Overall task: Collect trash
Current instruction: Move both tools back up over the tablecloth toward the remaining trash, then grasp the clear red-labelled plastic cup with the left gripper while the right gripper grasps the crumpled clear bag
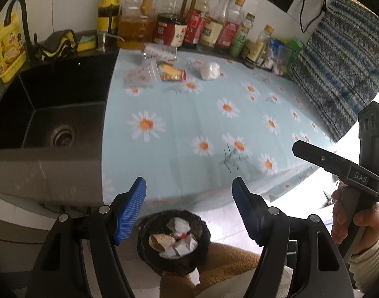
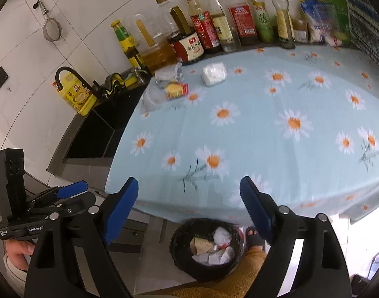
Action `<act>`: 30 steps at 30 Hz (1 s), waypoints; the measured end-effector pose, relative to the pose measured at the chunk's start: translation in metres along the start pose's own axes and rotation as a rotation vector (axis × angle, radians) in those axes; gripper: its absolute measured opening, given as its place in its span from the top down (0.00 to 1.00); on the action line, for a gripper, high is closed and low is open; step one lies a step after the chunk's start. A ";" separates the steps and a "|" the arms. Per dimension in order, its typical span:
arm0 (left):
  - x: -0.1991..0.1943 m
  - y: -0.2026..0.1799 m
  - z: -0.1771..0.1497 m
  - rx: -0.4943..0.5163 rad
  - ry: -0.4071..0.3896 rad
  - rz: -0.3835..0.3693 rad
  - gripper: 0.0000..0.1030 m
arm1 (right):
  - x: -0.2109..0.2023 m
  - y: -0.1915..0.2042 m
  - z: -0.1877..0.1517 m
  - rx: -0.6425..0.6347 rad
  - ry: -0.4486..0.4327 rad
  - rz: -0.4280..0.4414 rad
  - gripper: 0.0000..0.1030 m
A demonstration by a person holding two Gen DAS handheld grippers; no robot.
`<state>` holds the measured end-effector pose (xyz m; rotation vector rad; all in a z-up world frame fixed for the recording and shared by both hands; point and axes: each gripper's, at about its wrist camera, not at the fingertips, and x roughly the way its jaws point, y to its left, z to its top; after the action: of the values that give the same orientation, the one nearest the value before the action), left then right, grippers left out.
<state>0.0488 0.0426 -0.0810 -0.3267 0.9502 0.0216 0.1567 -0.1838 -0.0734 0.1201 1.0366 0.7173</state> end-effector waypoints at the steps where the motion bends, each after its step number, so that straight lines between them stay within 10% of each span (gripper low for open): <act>1: 0.000 0.001 0.006 -0.009 -0.007 0.007 0.33 | 0.002 -0.001 0.006 -0.006 -0.001 0.001 0.14; 30: 0.098 0.038 0.129 -0.231 0.054 0.148 0.10 | 0.118 -0.061 0.155 -0.151 0.125 0.146 0.09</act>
<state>0.2029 0.1027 -0.1007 -0.4715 1.0257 0.2603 0.3501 -0.1243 -0.1054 0.0206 1.0969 0.9424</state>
